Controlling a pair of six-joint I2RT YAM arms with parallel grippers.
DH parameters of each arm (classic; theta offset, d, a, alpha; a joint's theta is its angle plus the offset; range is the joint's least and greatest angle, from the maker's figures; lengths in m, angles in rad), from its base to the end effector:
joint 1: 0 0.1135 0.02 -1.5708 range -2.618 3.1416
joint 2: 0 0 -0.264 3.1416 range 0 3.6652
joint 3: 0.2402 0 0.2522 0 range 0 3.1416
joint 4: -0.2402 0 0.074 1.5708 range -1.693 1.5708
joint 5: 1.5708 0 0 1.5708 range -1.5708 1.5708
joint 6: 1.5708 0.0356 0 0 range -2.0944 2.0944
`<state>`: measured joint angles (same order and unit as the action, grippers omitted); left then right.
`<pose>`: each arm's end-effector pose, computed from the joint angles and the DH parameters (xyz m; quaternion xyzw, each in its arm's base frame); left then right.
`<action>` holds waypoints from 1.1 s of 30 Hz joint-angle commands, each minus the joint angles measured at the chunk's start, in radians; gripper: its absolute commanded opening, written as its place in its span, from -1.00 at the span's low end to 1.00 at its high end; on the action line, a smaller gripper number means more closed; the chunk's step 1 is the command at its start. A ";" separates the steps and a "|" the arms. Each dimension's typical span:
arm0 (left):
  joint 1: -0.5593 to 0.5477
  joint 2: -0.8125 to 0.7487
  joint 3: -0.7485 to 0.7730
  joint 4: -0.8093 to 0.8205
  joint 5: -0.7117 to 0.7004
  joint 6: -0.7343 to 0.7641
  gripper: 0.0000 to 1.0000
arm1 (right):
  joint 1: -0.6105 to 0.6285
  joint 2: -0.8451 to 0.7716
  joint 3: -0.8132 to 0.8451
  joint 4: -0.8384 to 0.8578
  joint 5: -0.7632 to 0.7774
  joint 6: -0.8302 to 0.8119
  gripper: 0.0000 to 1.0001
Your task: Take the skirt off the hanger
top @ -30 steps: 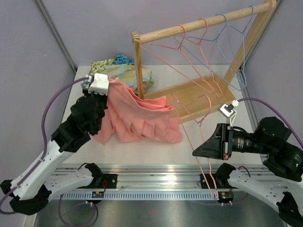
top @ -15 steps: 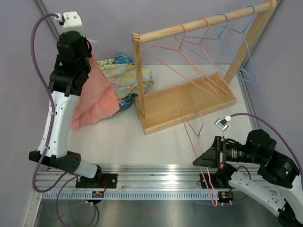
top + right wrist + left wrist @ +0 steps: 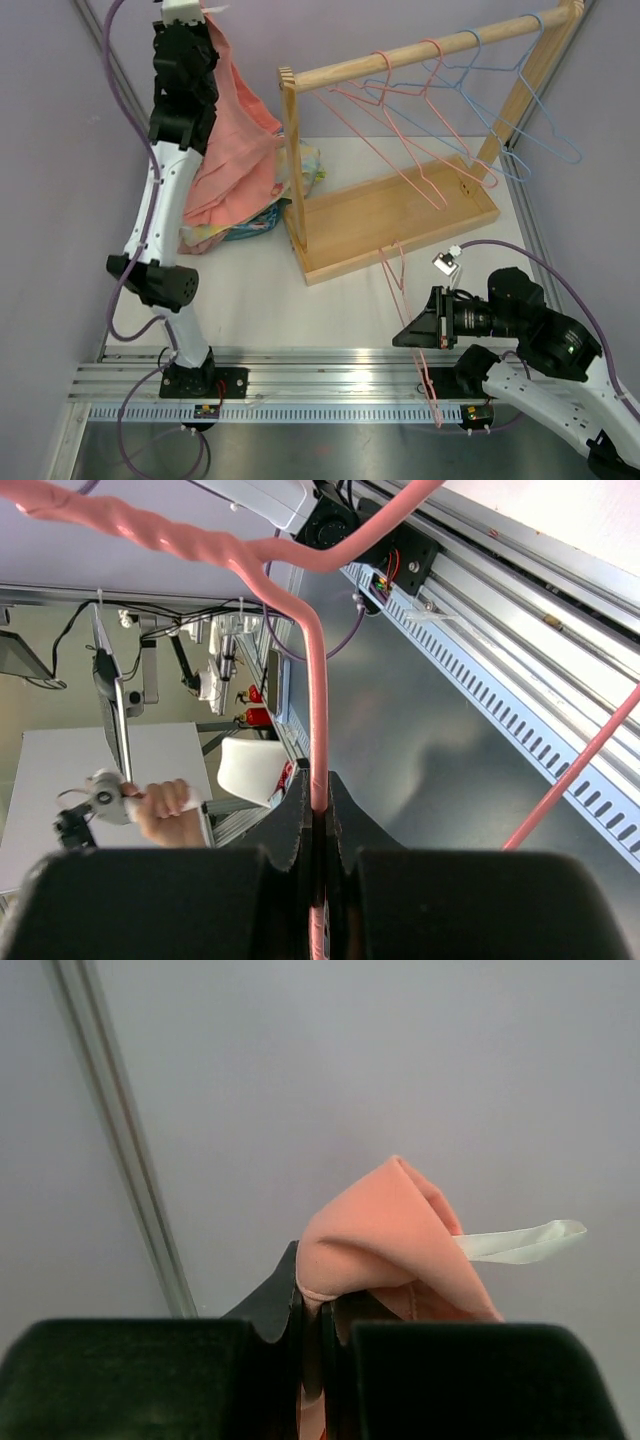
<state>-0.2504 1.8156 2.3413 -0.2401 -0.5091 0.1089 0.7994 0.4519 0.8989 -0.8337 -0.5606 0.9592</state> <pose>0.3595 -0.0740 0.5741 -0.0947 0.6067 0.0958 0.7835 0.0380 0.0662 0.3495 -0.0902 0.8072 0.5595 0.1652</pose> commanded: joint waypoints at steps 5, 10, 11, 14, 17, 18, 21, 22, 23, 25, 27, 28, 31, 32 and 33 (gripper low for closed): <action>0.079 0.156 -0.118 0.023 -0.034 -0.236 0.35 | -0.003 0.095 0.084 0.100 -0.016 -0.053 -1.00; 0.132 -0.044 -0.351 -0.151 0.014 -0.457 0.98 | -0.003 0.234 0.248 0.153 -0.016 -0.137 -1.00; 0.132 -0.111 -0.513 -0.107 0.024 -0.462 0.98 | -0.003 0.299 0.280 0.157 -0.012 -0.149 -1.00; 0.131 -0.320 -0.687 -0.061 0.049 -0.454 0.98 | -0.002 0.433 0.418 0.197 -0.036 -0.181 -1.00; 0.131 -0.461 -0.793 -0.134 0.067 -0.450 0.98 | -0.003 0.545 0.570 0.206 -0.036 -0.214 -1.00; 0.131 -0.499 -0.836 -0.155 0.075 -0.456 0.98 | -0.002 0.570 0.642 0.205 -0.024 -0.229 -1.00; 0.125 -0.617 -0.930 -0.229 0.138 -0.452 0.98 | -0.002 0.642 0.745 0.212 -0.007 -0.255 -1.00; 0.125 -0.646 -0.956 -0.249 0.155 -0.443 0.98 | -0.003 0.671 0.770 0.209 0.020 -0.263 -1.00; 0.123 -0.706 -0.988 -0.260 0.174 -0.439 0.98 | -0.002 0.685 0.790 0.209 0.034 -0.266 -1.00; 0.122 -0.766 -1.069 -0.300 0.187 -0.434 0.97 | -0.003 0.718 0.845 0.205 0.074 -0.280 -1.00; 0.120 -0.852 -1.122 -0.323 0.213 -0.440 0.98 | -0.003 0.743 0.893 0.203 0.099 -0.290 -1.00; 0.120 -0.877 -1.163 -0.349 0.233 -0.448 0.98 | -0.002 0.761 0.906 0.203 0.123 -0.293 -1.00; 0.112 -0.961 -1.214 -0.405 0.291 -0.451 0.98 | -0.003 0.784 0.952 0.215 0.171 -0.310 -1.00; 0.111 -0.982 -1.247 -0.416 0.299 -0.448 0.98 | -0.003 0.801 0.962 0.222 0.182 -0.318 -1.00; 0.111 -1.001 -1.263 -0.426 0.296 -0.442 0.98 | -0.002 0.811 0.989 0.222 0.201 -0.333 -1.00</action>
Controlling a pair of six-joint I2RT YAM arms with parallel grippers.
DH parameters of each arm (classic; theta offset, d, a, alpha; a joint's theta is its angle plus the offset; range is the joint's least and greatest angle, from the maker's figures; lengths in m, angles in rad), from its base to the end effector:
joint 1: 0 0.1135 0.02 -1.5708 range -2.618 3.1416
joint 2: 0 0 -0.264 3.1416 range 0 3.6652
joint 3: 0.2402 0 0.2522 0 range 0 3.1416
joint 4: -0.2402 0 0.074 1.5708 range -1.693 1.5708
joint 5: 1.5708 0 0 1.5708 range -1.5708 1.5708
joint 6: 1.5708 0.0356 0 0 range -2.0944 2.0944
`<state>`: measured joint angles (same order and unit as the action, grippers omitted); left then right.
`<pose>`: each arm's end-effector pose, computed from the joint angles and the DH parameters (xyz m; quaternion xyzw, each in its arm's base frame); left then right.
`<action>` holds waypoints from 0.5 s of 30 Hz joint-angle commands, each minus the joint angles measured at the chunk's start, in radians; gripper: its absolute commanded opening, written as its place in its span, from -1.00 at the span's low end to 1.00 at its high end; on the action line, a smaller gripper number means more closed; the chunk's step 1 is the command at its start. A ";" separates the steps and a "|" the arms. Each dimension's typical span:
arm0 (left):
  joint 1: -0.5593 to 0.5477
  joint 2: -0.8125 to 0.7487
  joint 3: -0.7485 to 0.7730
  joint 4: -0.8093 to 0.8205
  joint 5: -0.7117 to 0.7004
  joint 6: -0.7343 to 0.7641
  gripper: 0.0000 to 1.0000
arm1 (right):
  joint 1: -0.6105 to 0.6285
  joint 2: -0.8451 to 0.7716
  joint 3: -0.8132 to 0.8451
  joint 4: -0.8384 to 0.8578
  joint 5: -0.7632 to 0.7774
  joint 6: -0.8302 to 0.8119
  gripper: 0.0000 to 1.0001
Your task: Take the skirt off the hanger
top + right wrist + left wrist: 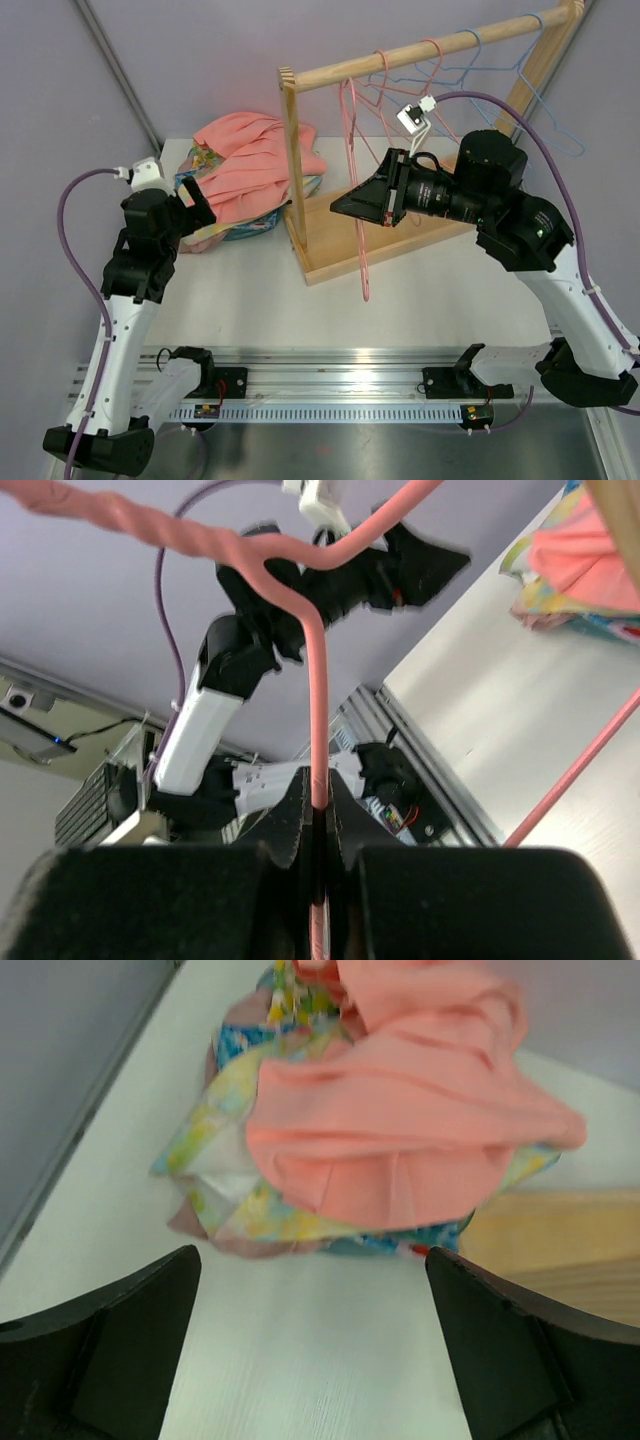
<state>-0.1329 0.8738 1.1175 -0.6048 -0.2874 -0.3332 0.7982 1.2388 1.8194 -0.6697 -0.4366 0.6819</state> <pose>0.1747 -0.0132 0.3951 -0.1624 0.8019 -0.0154 0.5748 0.1370 0.1621 0.5382 -0.1878 0.7107 0.5623 0.3788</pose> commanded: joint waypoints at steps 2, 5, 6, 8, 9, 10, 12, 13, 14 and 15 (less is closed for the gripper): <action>-0.007 -0.111 -0.092 -0.075 0.056 0.013 0.98 | -0.002 0.066 0.109 0.050 0.091 -0.073 -1.00; -0.007 -0.157 -0.157 -0.082 0.059 0.017 0.98 | -0.002 0.134 0.237 0.026 0.134 -0.116 -1.00; -0.007 -0.168 -0.177 -0.085 0.057 0.017 0.98 | -0.004 0.151 0.262 0.021 0.144 -0.119 -1.00; -0.007 -0.193 -0.211 -0.076 0.059 0.016 0.98 | -0.023 0.201 0.325 0.018 0.150 -0.117 -1.00; -0.007 -0.200 -0.243 -0.073 0.059 0.016 0.98 | -0.033 0.220 0.345 0.019 0.147 -0.111 -1.00; -0.007 -0.205 -0.254 -0.067 0.060 0.016 0.98 | -0.053 0.250 0.362 0.021 0.145 -0.107 -1.00; -0.007 -0.210 -0.252 -0.070 0.068 0.013 0.98 | -0.082 0.277 0.382 0.036 0.118 -0.062 -1.00; -0.007 -0.211 -0.252 -0.063 0.071 0.016 0.98 | -0.096 0.293 0.374 0.048 0.107 -0.041 -1.00; -0.007 -0.216 -0.255 -0.055 0.073 0.020 0.98 | -0.125 0.295 0.336 0.094 0.095 0.005 -1.00; -0.007 -0.216 -0.258 -0.050 0.073 0.025 0.98 | -0.137 0.300 0.307 0.126 0.061 0.031 -1.00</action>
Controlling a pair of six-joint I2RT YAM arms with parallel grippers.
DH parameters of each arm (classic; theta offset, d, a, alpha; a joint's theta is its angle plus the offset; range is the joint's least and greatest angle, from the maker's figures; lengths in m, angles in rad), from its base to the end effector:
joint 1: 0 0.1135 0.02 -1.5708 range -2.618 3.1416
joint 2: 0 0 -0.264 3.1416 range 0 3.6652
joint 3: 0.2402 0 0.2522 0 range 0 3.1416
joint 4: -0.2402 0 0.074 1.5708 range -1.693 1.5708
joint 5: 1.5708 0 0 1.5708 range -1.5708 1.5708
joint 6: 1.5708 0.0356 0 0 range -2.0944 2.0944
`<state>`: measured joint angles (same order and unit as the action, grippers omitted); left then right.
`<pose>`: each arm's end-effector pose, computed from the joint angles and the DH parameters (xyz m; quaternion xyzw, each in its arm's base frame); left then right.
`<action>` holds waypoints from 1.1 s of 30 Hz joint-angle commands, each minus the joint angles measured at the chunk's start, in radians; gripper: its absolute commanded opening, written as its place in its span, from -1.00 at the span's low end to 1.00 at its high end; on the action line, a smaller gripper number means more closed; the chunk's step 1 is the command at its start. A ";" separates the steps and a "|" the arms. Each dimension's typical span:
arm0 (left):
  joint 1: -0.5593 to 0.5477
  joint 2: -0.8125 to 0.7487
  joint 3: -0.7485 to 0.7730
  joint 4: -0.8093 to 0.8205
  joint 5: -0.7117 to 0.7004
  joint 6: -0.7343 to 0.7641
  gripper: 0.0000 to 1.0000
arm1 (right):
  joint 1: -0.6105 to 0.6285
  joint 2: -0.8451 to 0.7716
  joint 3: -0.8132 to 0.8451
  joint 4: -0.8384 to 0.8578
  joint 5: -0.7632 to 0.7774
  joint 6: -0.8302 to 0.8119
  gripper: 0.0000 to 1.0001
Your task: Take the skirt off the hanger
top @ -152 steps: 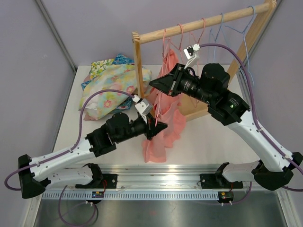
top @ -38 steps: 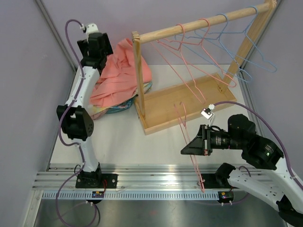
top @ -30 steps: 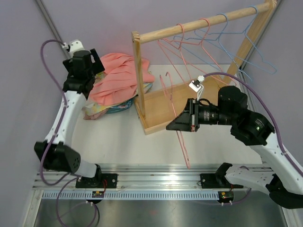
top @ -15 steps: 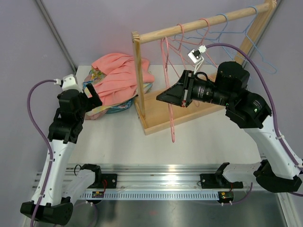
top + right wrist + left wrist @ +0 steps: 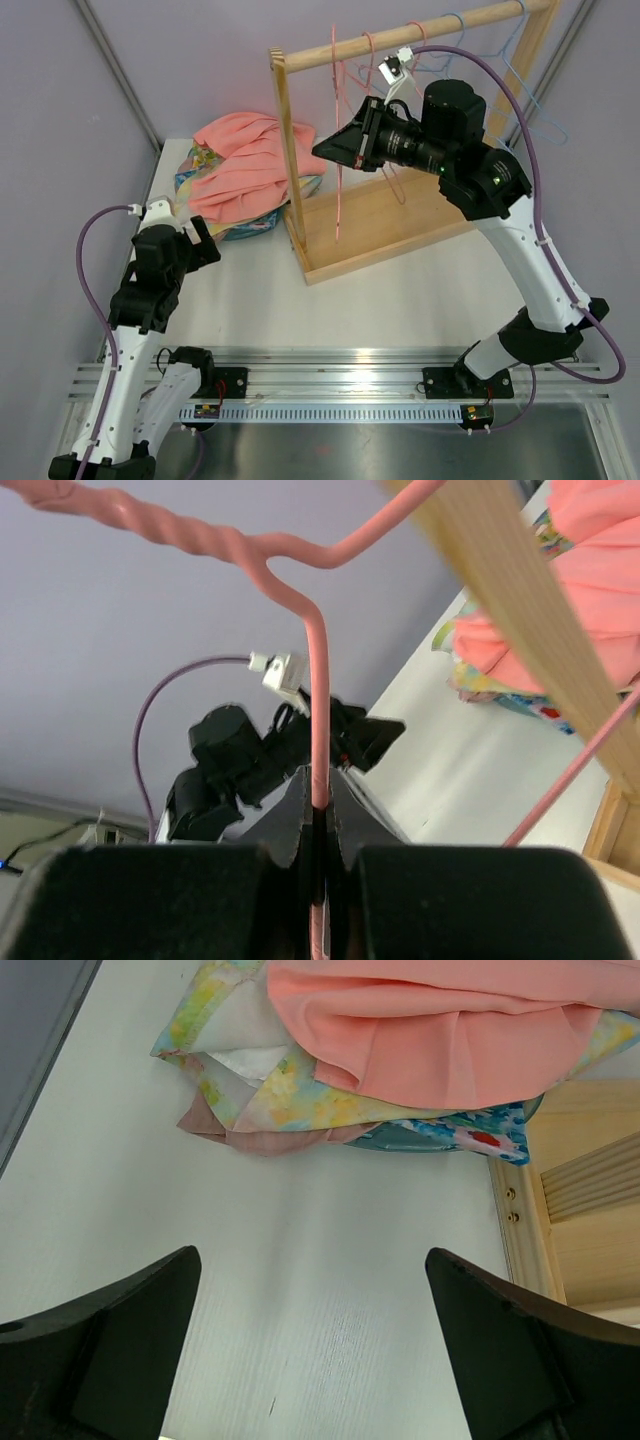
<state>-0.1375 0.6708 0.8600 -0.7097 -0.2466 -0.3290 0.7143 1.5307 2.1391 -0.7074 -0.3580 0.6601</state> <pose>0.1366 -0.0101 0.3286 -0.1435 0.8489 -0.0115 0.5087 0.2056 0.1948 0.5559 -0.1392 0.7259 0.5210 0.4269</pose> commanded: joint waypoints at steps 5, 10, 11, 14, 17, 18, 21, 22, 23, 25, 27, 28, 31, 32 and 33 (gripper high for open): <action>-0.004 -0.013 -0.001 0.061 0.044 0.027 0.98 | -0.101 0.026 -0.151 0.322 -0.102 0.160 -1.00; -0.004 -0.017 -0.001 0.069 0.058 0.030 0.98 | -0.102 0.092 -0.125 0.341 -0.127 0.173 -1.00; -0.004 -0.016 -0.003 0.073 0.058 0.031 0.98 | -0.104 0.101 -0.110 0.341 -0.131 0.182 -1.00; -0.004 -0.014 -0.001 0.073 0.061 0.031 0.98 | -0.105 0.134 -0.110 0.352 -0.156 0.208 -1.00; -0.005 -0.016 -0.003 0.073 0.066 0.033 0.98 | -0.105 0.134 -0.160 0.353 -0.165 0.223 -0.99; -0.004 -0.016 -0.003 0.072 0.067 0.033 0.98 | -0.105 0.126 -0.183 0.352 -0.159 0.228 -1.00; -0.005 -0.020 -0.001 0.072 0.070 0.033 0.98 | -0.105 0.037 -0.301 0.379 -0.118 0.234 -1.00; -0.005 -0.022 -0.001 0.070 0.072 0.031 0.98 | -0.105 0.014 -0.329 0.381 -0.102 0.233 -1.00; -0.005 -0.020 -0.001 0.070 0.072 0.034 0.98 | -0.105 -0.006 -0.373 0.378 -0.089 0.224 -1.00; -0.005 -0.019 0.001 0.072 0.075 0.034 0.98 | -0.105 -0.062 -0.412 0.347 -0.046 0.204 -0.55; -0.005 -0.016 -0.001 0.070 0.076 0.034 0.98 | -0.105 -0.101 -0.430 0.329 -0.016 0.187 0.01; -0.005 -0.016 -0.001 0.072 0.076 0.034 0.98 | -0.105 -0.136 -0.433 0.313 -0.006 0.179 0.44; -0.005 -0.017 -0.001 0.069 0.076 0.034 0.98 | -0.105 -0.220 -0.450 0.249 0.030 0.141 0.65; -0.007 -0.017 -0.001 0.069 0.075 0.034 0.98 | -0.104 -0.245 -0.461 0.224 0.033 0.118 0.73; -0.007 -0.019 -0.001 0.069 0.075 0.034 0.98 | -0.105 -0.269 -0.466 0.212 0.036 0.104 0.75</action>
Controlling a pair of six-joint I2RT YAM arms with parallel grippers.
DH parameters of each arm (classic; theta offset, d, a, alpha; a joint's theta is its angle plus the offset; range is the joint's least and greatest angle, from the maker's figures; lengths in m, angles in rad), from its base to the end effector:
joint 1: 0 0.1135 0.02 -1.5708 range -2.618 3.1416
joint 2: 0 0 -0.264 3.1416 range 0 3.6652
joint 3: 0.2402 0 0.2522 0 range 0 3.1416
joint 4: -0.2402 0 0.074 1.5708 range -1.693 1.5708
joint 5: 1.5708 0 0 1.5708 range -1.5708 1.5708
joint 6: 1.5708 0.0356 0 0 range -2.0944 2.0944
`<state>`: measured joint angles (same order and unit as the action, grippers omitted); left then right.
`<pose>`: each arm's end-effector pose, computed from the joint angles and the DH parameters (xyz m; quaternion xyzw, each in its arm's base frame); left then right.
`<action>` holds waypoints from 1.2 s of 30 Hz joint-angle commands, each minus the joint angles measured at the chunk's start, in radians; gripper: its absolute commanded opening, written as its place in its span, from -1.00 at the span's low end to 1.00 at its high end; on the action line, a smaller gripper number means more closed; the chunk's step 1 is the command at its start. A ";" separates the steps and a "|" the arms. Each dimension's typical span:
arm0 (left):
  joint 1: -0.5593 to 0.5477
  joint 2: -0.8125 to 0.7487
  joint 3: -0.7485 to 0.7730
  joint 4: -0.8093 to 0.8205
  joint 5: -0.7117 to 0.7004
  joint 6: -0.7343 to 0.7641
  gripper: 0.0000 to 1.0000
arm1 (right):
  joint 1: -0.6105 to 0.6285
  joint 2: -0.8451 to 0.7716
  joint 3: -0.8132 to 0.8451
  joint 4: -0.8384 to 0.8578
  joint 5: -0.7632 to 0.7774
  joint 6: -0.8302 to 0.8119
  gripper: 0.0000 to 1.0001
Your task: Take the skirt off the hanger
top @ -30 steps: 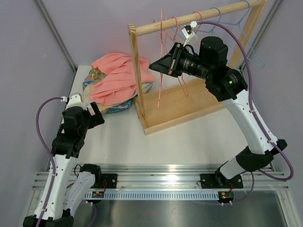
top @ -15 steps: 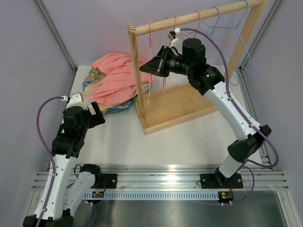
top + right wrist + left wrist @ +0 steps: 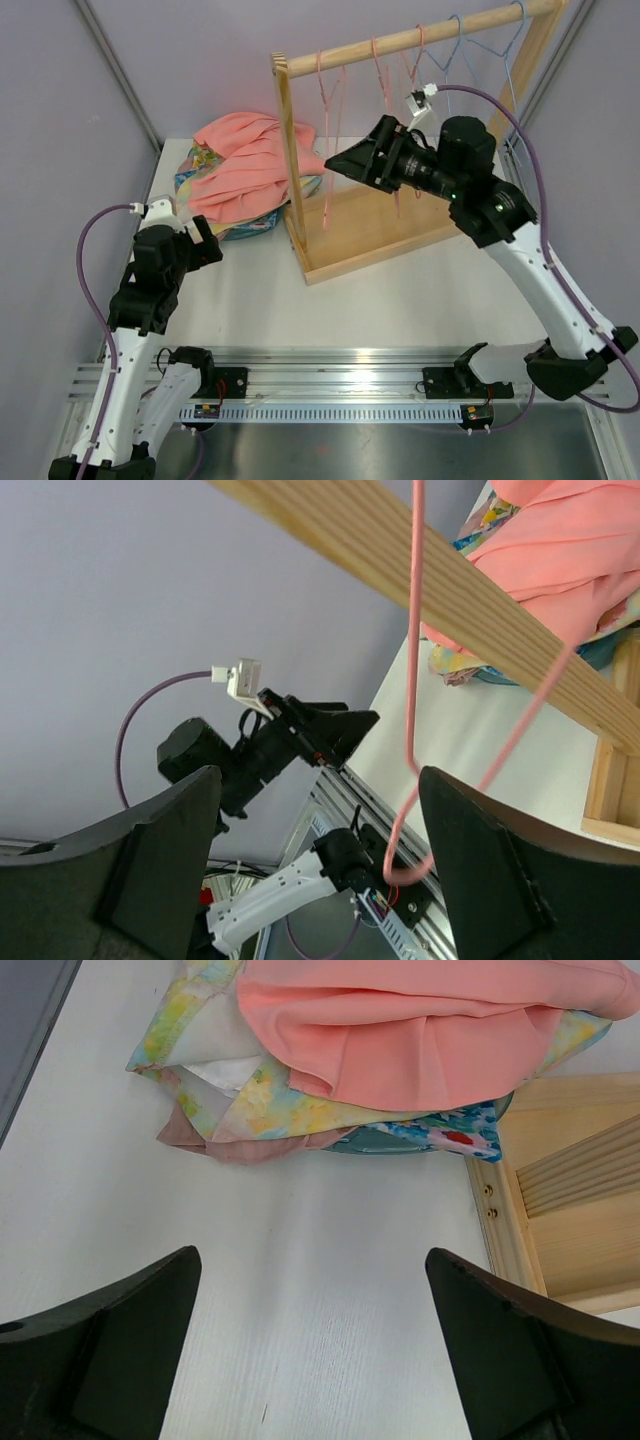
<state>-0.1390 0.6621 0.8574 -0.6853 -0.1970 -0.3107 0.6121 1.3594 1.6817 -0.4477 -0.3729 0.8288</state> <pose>0.1362 -0.0120 0.3309 -0.1236 0.8459 -0.0319 0.5179 0.2252 0.1739 0.4927 -0.0422 0.7460 0.5333 0.3967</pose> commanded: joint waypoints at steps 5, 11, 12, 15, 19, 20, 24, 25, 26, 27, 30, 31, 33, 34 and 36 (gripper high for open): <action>-0.010 -0.007 0.003 0.043 0.025 0.018 0.98 | -0.002 -0.354 -0.129 -0.150 0.119 -0.193 0.79; -0.010 0.010 0.002 0.047 0.054 0.016 0.97 | -0.003 -0.750 -0.434 -0.327 0.693 -0.261 0.85; -0.011 0.010 0.005 0.044 0.057 0.015 0.98 | -0.002 -0.849 -0.507 -0.330 0.721 -0.275 0.89; -0.014 -0.005 0.023 0.000 0.076 -0.010 0.98 | -0.003 -1.006 -0.580 -0.379 0.862 -0.270 0.93; -0.017 -0.074 0.029 -0.060 0.106 -0.025 0.98 | -0.003 -1.117 -0.623 -0.468 1.000 -0.312 0.99; -0.017 -0.096 0.031 -0.069 0.108 -0.019 0.98 | -0.003 -1.152 -0.634 -0.471 1.008 -0.321 0.99; -0.057 -0.178 -0.009 -0.048 0.068 -0.011 0.98 | -0.003 -1.233 -0.707 -0.436 0.973 -0.364 0.99; -0.062 -0.200 -0.027 -0.016 0.073 -0.002 0.98 | -0.003 -1.244 -0.714 -0.433 0.959 -0.364 0.99; -0.062 -0.214 -0.044 -0.011 0.076 -0.001 0.98 | -0.003 -1.256 -0.717 -0.428 0.953 -0.365 0.99; -0.062 -0.220 -0.043 -0.016 0.073 0.002 0.98 | -0.003 -1.263 -0.718 -0.419 0.945 -0.375 0.99; -0.062 -0.225 -0.046 -0.014 0.070 0.001 0.98 | -0.003 -1.263 -0.728 -0.421 0.939 -0.378 0.99; -0.062 -0.217 -0.044 -0.014 0.071 0.001 0.98 | -0.003 -1.263 -0.731 -0.419 0.940 -0.376 0.99; -0.062 -0.206 -0.043 -0.016 0.074 0.001 0.98 | -0.003 -1.260 -0.735 -0.413 0.936 -0.379 0.99; -0.063 -0.199 -0.043 -0.017 0.074 0.001 0.98 | -0.003 -1.258 -0.737 -0.411 0.934 -0.378 0.99; -0.063 -0.197 -0.043 -0.017 0.070 -0.002 0.98 | -0.003 -1.252 -0.740 -0.407 0.930 -0.384 0.99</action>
<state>-0.1982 0.4503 0.8181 -0.7452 -0.1375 -0.3222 0.6102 0.0978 0.9474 -0.8955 0.5407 0.4664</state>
